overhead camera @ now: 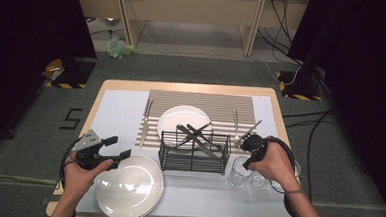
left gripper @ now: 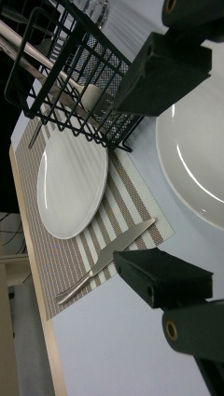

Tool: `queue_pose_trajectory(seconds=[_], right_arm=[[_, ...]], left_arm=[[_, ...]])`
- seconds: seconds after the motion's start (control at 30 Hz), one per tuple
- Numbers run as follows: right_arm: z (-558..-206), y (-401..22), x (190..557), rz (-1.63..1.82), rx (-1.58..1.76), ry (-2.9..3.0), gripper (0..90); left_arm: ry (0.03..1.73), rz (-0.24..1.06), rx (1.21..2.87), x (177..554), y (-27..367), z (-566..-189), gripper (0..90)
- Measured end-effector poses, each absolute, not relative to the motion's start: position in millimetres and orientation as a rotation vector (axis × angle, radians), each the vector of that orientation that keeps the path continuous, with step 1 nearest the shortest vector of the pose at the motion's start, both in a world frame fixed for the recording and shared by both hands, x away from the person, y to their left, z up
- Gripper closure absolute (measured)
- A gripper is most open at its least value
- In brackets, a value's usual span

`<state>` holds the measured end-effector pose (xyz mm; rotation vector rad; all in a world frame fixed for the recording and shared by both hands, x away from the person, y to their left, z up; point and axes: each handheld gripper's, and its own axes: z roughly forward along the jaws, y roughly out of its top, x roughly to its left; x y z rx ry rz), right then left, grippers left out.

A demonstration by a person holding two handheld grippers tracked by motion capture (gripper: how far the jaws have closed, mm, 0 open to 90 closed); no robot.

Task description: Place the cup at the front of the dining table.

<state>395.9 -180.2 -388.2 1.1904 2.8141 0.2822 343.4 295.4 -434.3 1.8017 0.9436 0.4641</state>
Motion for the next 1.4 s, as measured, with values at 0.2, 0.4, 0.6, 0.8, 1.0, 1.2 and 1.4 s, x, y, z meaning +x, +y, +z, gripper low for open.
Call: queue_pose_trajectory(seconds=[0.2,0.4,0.6,0.8,1.0,1.2,1.4], right_arm=[[-387.3,-177.8,392.0,0.277,1.166,2.836,84.3],[-386.3,-176.6,389.1,0.269,1.155,2.840,84.4],[-385.2,-173.5,384.1,0.271,1.133,2.856,84.3],[-385.3,-169.1,380.1,0.277,1.109,2.874,84.2],[-385.8,-165.1,373.3,0.303,1.096,2.882,84.1],[-385.8,-157.4,365.8,0.319,1.051,2.899,84.2],[-387.1,-149.2,360.8,0.336,1.048,2.905,84.7]], left_arm=[[0.943,0.465,1.799,343.1,295.1,-434.0,23.1],[0.943,0.466,1.796,342.8,294.9,-433.6,23.1],[0.943,0.467,1.797,342.7,294.9,-433.3,23.1],[0.938,0.467,1.799,341.2,293.9,-432.1,23.1],[0.928,0.471,1.805,338.1,293.6,-430.1,23.1],[0.929,0.473,1.801,333.3,295.3,-428.8,23.1],[0.935,0.471,1.801,327.9,298.3,-431.0,23.1]])
